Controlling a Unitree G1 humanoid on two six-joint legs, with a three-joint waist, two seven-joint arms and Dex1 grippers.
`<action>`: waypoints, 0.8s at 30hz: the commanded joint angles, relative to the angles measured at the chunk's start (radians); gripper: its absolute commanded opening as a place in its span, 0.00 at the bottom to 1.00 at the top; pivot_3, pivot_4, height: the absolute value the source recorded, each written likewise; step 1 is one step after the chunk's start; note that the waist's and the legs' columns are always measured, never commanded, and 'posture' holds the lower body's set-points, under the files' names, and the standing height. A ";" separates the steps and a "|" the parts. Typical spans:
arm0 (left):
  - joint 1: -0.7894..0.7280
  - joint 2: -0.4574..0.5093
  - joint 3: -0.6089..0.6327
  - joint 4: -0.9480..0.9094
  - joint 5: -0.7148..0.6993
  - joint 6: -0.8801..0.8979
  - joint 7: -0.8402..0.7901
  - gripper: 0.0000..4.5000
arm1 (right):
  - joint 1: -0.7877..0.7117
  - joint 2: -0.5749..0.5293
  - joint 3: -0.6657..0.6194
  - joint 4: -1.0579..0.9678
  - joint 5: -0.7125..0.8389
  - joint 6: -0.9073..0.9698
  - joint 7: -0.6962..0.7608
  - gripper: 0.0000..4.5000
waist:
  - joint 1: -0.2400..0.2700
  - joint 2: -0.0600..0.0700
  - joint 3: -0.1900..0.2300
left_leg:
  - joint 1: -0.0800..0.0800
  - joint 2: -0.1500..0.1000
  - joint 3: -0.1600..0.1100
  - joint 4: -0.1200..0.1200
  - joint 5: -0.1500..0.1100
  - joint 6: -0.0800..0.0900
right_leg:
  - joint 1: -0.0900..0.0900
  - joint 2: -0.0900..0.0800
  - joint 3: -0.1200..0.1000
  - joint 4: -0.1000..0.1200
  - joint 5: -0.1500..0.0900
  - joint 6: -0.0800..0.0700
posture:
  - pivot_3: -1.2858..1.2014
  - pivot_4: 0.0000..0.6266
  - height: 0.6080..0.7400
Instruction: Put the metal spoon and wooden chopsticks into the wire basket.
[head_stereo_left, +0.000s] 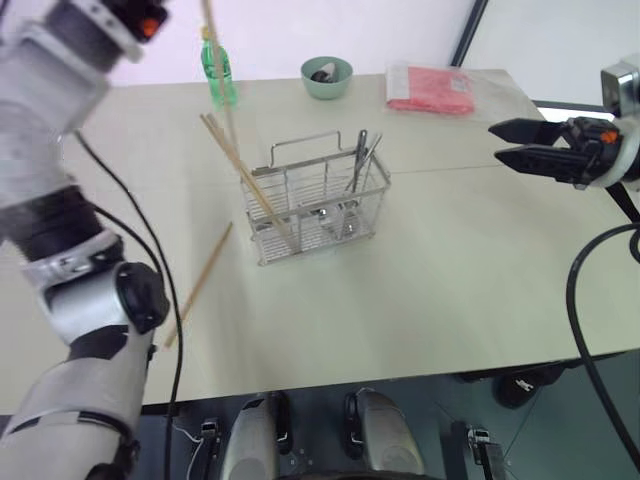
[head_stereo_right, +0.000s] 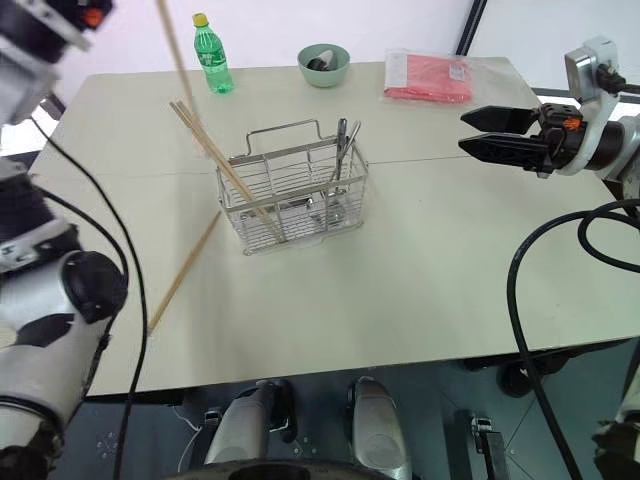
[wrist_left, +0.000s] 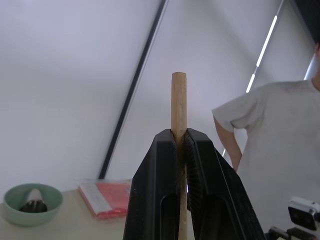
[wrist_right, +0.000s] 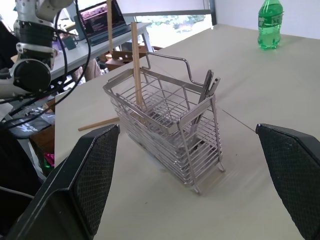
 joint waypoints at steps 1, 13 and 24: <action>0.031 -0.013 -0.068 -0.058 0.059 -0.103 -0.031 0.01 | -0.046 -0.039 -0.002 0.022 0.022 0.011 0.002 1.00 | -0.003 0.000 0.000 | 0.000 0.000 0.000 0.000 0.000 0.000 | 0.000 0.000 0.000 0.000 0.000 0.000 | 0.52 0.24 0.95; 0.177 -0.039 -0.203 -0.117 0.144 -0.199 -0.102 0.01 | -0.112 -0.065 0.019 0.022 0.023 0.093 0.002 1.00 | 0.000 0.000 0.000 | 0.000 0.000 -0.001 0.001 0.000 0.000 | 0.000 0.000 0.000 0.000 0.000 0.000 | 0.52 0.24 0.95; 0.207 -0.063 -0.176 -0.158 0.101 -0.165 -0.047 0.80 | -0.180 -0.066 -0.014 0.022 0.002 0.242 0.002 1.00 | 0.000 0.000 0.000 | -0.001 0.000 -0.003 0.000 0.000 0.000 | -0.001 0.000 0.000 -0.001 0.000 0.000 | 0.52 0.24 0.95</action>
